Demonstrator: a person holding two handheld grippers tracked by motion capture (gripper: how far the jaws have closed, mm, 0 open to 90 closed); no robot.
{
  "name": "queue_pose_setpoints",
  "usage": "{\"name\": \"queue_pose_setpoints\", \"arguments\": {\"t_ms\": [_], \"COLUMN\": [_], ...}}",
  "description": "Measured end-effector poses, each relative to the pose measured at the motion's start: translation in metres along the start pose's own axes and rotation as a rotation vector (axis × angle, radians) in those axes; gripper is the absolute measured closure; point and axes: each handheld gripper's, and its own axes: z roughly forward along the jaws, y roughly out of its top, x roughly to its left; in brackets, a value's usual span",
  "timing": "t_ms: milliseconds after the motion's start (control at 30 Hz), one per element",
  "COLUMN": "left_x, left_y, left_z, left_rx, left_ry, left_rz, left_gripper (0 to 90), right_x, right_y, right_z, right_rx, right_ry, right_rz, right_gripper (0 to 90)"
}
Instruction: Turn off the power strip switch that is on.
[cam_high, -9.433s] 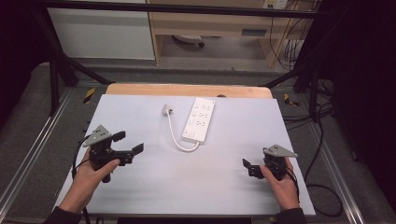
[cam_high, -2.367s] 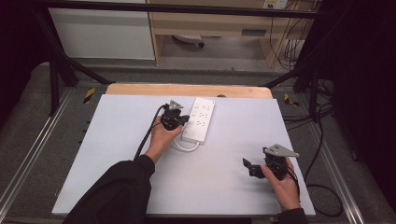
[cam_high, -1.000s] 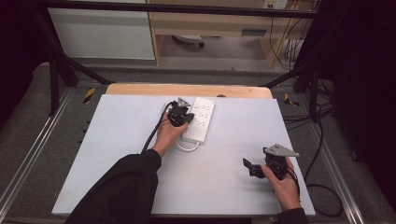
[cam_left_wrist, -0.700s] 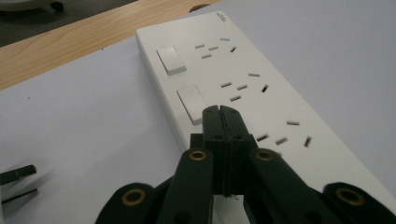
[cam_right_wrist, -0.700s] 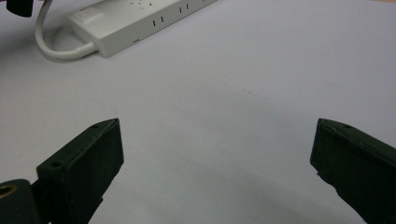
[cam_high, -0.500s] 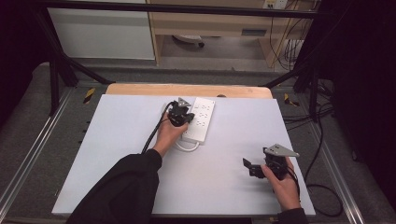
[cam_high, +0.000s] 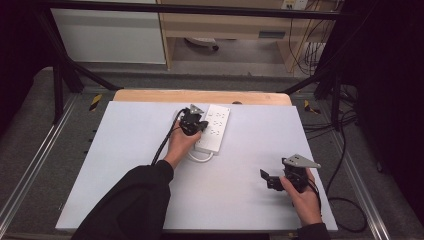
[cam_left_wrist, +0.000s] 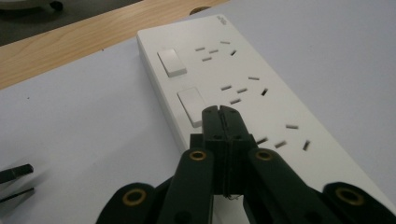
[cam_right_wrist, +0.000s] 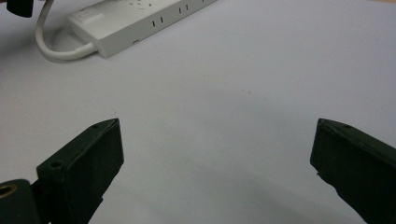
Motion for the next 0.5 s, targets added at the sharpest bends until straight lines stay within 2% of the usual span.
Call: {"name": "queue_pose_setpoints", "arguments": {"t_ms": [200, 500], "left_x": [-0.0035, -0.0029], "left_y": [0.0019, 0.0012], "left_z": [-0.0018, -0.0076], "left_rx": [-0.006, -0.016], "left_ry": [-0.009, -0.009], "left_rz": [0.006, -0.007], "left_gripper": [90.0, 90.0], "right_x": [0.0006, 0.0006], "right_y": [0.0002, 0.0005], "right_z": [-0.0001, 0.0], "right_rx": [-0.001, -0.001], "right_ry": [0.0, 0.001], "right_rz": [-0.002, -0.005], "right_gripper": [3.1, 3.1]}}
